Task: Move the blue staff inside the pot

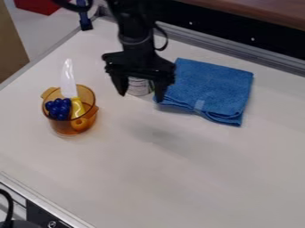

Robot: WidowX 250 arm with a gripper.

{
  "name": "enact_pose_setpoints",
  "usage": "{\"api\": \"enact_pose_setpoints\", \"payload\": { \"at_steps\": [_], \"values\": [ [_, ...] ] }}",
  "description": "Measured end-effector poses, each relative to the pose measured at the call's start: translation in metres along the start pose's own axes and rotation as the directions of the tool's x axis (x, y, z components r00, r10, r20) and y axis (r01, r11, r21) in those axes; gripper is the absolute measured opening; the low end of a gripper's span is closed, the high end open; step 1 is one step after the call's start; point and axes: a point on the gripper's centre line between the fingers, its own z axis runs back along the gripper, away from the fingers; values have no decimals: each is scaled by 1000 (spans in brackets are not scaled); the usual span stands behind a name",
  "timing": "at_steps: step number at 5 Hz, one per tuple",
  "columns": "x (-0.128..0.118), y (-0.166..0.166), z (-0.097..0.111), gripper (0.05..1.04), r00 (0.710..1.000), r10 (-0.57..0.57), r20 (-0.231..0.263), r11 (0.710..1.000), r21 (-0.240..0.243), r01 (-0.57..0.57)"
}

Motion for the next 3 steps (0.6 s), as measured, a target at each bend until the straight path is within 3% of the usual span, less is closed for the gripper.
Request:
{"api": "enact_pose_setpoints", "payload": {
  "at_steps": [2, 3],
  "values": [
    [36, -40, -5, 1001, 1000, -11, -10, 999, -34, 11],
    [43, -65, -10, 1001, 997, -70, -21, 995, -71, 69]
  ]
}}
